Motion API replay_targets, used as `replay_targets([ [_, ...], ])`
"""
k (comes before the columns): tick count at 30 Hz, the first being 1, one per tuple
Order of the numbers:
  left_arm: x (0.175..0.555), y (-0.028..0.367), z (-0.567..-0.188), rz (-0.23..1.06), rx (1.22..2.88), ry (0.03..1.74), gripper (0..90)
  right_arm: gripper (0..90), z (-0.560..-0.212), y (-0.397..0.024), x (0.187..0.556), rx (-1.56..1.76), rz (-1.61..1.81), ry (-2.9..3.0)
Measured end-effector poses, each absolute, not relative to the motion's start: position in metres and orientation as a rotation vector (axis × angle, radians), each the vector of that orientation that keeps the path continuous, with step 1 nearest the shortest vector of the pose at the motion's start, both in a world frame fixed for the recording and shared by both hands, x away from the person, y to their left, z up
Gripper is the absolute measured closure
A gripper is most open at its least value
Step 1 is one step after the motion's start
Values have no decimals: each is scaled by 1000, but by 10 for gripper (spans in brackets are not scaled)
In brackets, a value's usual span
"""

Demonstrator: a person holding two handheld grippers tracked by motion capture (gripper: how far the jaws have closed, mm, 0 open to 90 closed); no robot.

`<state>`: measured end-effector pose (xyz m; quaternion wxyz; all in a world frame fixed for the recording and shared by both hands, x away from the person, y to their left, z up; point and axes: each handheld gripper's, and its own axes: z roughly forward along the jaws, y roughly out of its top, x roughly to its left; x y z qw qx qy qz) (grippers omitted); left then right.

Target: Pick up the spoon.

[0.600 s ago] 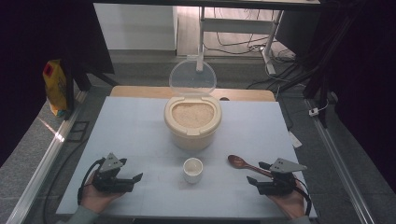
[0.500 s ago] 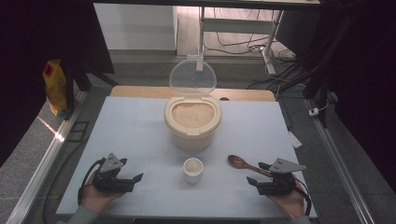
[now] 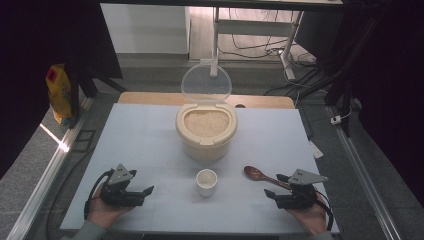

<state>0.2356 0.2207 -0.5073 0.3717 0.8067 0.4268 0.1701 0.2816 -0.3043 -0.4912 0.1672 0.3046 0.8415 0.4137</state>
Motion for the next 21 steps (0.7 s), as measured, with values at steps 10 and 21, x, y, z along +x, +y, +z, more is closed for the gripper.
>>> replay_targets([
  [10,236,220,-508,434,2079,1090,160,315,-472,-301,284,829,1071,2466],
  [21,237,219,-510,425,2092,1089,159,320,-448,-299,296,774,870,2549],
])
